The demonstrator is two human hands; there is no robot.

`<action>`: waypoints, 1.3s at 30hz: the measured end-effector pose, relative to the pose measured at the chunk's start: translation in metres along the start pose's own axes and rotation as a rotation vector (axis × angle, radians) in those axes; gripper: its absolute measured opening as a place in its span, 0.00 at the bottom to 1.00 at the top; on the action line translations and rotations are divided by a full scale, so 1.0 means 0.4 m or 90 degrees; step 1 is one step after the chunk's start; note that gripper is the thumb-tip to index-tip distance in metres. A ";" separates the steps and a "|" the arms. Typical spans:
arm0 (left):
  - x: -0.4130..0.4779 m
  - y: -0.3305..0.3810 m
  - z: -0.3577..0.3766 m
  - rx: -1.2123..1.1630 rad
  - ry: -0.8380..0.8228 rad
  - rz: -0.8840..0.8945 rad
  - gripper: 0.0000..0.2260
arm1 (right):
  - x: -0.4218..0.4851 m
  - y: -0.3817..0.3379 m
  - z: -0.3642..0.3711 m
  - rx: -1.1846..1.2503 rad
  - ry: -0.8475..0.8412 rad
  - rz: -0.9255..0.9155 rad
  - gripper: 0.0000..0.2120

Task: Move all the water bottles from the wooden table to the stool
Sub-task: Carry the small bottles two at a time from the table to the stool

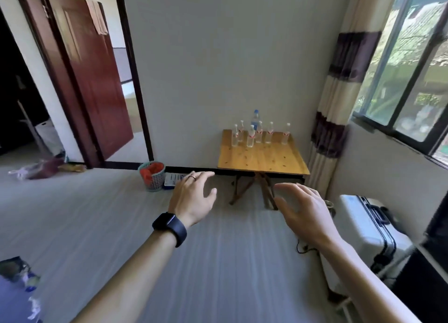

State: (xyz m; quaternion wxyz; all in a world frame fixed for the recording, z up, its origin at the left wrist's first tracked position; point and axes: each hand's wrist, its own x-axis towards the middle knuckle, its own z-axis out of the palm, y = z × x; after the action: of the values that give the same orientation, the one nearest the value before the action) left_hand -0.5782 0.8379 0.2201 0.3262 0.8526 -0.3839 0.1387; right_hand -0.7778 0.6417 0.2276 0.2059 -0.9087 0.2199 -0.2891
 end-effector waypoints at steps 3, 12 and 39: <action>0.136 -0.055 0.063 0.006 -0.018 0.002 0.18 | 0.136 0.047 0.072 0.004 0.001 0.010 0.16; 0.616 -0.236 0.327 0.007 -0.061 -0.027 0.18 | 0.615 0.248 0.329 0.061 -0.009 0.040 0.17; 1.874 -0.745 1.103 -0.099 -0.275 -0.152 0.21 | 1.859 0.763 1.012 0.074 -0.125 0.242 0.27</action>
State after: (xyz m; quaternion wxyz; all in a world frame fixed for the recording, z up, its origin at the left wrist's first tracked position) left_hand 0.1375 0.2693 0.1205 0.3152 0.8742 -0.3507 -0.1159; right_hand -0.0667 0.1062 0.0951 0.3293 -0.8613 0.3489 -0.1672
